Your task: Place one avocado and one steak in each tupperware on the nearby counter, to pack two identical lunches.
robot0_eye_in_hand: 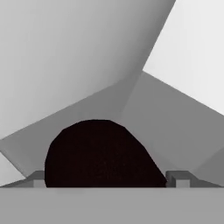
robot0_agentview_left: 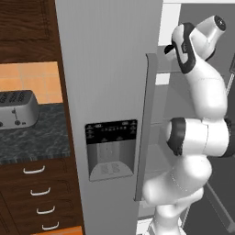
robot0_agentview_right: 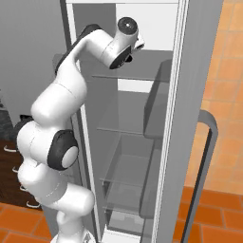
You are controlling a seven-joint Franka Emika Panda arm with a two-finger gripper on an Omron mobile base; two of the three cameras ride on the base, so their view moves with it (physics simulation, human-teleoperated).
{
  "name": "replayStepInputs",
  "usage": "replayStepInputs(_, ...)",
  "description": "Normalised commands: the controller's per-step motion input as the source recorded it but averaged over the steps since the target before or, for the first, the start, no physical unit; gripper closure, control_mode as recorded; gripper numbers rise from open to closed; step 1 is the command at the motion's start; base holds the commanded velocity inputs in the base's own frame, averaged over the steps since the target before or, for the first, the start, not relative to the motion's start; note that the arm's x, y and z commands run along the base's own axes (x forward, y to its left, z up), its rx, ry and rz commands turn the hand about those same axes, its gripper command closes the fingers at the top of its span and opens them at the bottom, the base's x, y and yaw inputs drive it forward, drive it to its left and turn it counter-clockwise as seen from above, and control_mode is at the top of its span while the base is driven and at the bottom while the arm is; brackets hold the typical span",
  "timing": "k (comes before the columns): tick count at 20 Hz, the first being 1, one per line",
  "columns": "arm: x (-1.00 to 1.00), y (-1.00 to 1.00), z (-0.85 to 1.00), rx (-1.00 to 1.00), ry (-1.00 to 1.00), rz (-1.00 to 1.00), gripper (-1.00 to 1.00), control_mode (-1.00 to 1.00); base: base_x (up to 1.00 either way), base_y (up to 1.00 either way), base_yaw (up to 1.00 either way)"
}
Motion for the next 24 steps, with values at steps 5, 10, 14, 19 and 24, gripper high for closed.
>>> replayStepInputs(5, -1.0, 0.11, 0.02, 0.07, 0.0, 0.0, 1.0, -1.0, 0.0, 0.0, 0.0)
replayStepInputs(10, -1.0, 0.03, -0.04, 0.08, 0.03, 0.04, 1.0, -1.0, 0.0, 0.0, 0.0)
replayStepInputs(14, -1.0, 0.03, -0.01, 0.1, 0.0, 0.09, 1.0, -1.0, 0.0, 0.0, 0.0)
replayStepInputs(19, -1.0, 0.29, -0.05, 0.08, 0.0, 0.07, 1.0, -1.0, 0.0, 0.0, 0.0)
replayStepInputs(24, -1.0, 0.65, -0.13, 0.03, 0.01, 0.04, 1.0, -1.0, 0.0, 0.0, 0.0)
